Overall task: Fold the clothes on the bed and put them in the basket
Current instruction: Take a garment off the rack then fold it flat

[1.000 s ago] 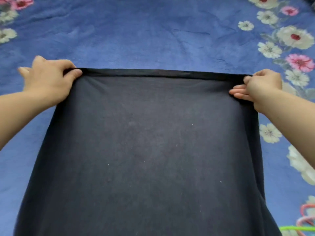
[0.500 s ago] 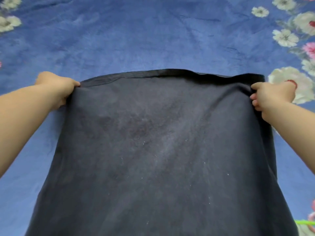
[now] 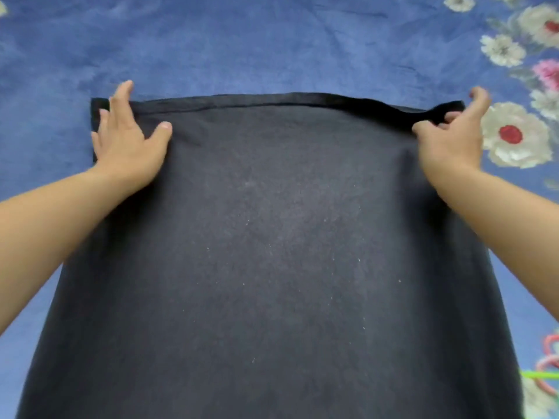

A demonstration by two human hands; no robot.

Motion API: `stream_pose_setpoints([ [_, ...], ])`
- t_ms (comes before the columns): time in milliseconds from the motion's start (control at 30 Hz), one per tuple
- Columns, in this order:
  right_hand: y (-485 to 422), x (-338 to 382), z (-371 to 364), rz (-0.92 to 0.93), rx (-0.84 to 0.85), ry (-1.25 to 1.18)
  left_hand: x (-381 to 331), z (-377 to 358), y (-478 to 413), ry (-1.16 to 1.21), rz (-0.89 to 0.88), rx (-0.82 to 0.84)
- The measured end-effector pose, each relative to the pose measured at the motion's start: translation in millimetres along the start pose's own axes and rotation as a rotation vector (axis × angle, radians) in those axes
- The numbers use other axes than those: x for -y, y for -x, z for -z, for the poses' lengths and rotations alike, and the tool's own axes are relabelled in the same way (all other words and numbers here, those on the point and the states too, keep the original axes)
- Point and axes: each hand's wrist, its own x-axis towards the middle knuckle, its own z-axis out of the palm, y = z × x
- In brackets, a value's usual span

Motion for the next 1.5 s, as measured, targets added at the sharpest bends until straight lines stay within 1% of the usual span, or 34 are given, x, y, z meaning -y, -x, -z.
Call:
stream_pose_setpoints([
  [33,18,6,-4,0.182,0.02,0.079,-12,-8,15,-0.096,-0.09,-0.016],
  [67,35,9,-9,0.365,0.099,0.148,-23,-16,30,-0.162,-0.212,-0.01],
  [100,51,11,-15,0.533,0.232,0.237,-28,-24,42,-0.216,-0.323,0.035],
  [133,56,3,-21,0.645,0.389,0.374,-28,-33,50,-0.29,-0.373,0.096],
  [167,57,-4,-23,0.669,0.502,0.554,-19,-36,53,-0.381,-0.366,0.129],
  [200,45,-14,-20,0.612,0.525,0.688,-8,-34,53,-0.452,-0.311,0.129],
  [233,32,-24,-11,0.491,0.473,0.772,4,-29,50,-0.489,-0.221,0.115],
  [267,18,-30,0,0.331,0.384,0.812,13,-21,46,-0.496,-0.123,0.095],
  [300,7,-36,13,0.183,0.308,0.823,19,-14,44,-0.494,-0.049,0.079],
  [333,6,-42,24,0.09,0.244,0.81,23,-10,46,-0.488,-0.003,0.066],
  [367,13,-46,28,0.069,0.198,0.791,21,-9,52,-0.472,0.022,0.053],
  [400,30,-48,27,0.125,0.162,0.756,15,-12,66,-0.438,0.015,0.037],
  [433,56,-46,22,0.22,0.141,0.698,4,-19,85,-0.388,-0.027,0.02],
  [467,88,-44,15,0.31,0.159,0.633,-7,-28,112,-0.329,-0.089,0.026],
  [533,163,-42,5,0.449,0.282,0.533,-25,-46,181,-0.224,-0.209,0.097],
  [600,229,-50,5,0.542,0.412,0.533,-26,-59,247,-0.212,-0.261,0.165],
  [633,250,-60,9,0.55,0.437,0.568,-17,-61,271,-0.25,-0.26,0.165],
  [667,266,-75,20,0.526,0.423,0.611,-6,-58,291,-0.302,-0.245,0.16],
  [767,281,-117,59,0.392,0.339,0.757,36,-35,315,-0.418,-0.12,0.133],
  [800,287,-127,78,0.371,0.34,0.786,47,-24,324,-0.45,-0.091,0.131],
  [867,294,-138,103,0.398,0.371,0.823,68,-8,332,-0.495,-0.04,0.131],
  [900,300,-142,122,0.441,0.366,0.839,70,-3,342,-0.496,-0.027,0.129],
  [967,307,-155,155,0.485,0.315,0.787,69,-2,362,-0.464,-0.011,0.114],
  [1000,313,-164,175,0.429,0.261,0.725,62,-7,376,-0.454,-0.027,0.109],
  [1033,320,-173,196,0.311,0.178,0.644,52,-14,393,-0.452,-0.065,0.118],
  [1133,332,-201,245,-0.254,-0.119,0.431,16,-49,449,-0.485,-0.244,0.271],
  [1200,326,-218,267,-0.57,-0.169,0.3,-11,-79,487,-0.517,-0.41,0.398],
  [1233,321,-226,275,-0.672,-0.16,0.218,-25,-94,507,-0.496,-0.495,0.442],
  [1267,315,-233,278,-0.734,-0.14,0.157,-38,-107,522,-0.448,-0.565,0.467],
  [1333,307,-238,278,-0.741,-0.073,0.092,-62,-127,546,-0.364,-0.683,0.489],
  [1367,305,-243,281,-0.717,-0.029,0.049,-72,-136,558,-0.345,-0.699,0.504],
  [1433,301,-244,291,-0.707,0.051,-0.123,-84,-145,569,-0.346,-0.688,0.522],
  [1500,296,-251,309,-0.713,0.023,-0.211,-88,-148,576,-0.36,-0.704,0.577],
])
